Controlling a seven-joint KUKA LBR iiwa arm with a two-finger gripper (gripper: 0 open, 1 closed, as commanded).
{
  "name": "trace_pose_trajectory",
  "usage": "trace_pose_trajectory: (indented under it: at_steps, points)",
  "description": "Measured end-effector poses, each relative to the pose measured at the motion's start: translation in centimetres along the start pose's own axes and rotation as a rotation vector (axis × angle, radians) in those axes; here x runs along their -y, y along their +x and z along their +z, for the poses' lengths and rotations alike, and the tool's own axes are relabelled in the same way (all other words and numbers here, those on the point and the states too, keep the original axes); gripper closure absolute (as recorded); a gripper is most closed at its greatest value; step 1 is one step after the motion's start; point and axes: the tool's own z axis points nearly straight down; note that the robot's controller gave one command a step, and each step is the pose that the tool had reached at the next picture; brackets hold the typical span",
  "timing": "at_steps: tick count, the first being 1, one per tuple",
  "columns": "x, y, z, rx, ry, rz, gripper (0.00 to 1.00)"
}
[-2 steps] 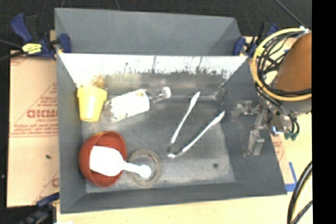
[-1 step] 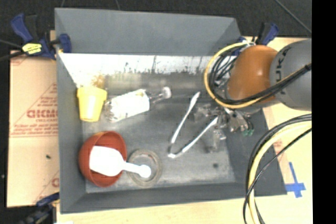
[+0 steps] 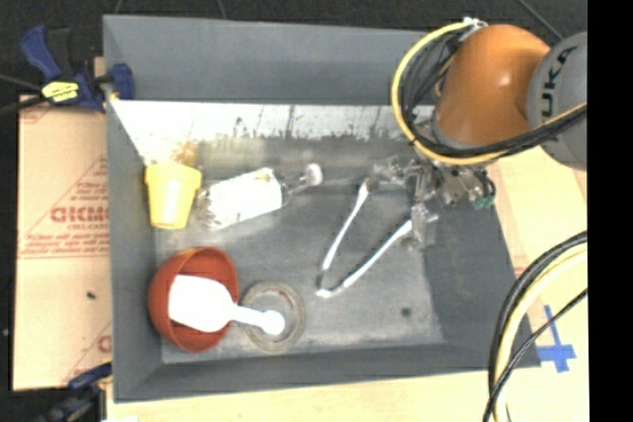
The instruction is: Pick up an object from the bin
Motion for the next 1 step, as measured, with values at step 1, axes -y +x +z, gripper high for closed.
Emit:
trace_pose_trajectory:
  at_steps: [1]
  points:
    - [0.35, 2.90, 7.98, -0.013, -0.007, 0.111, 0.00]
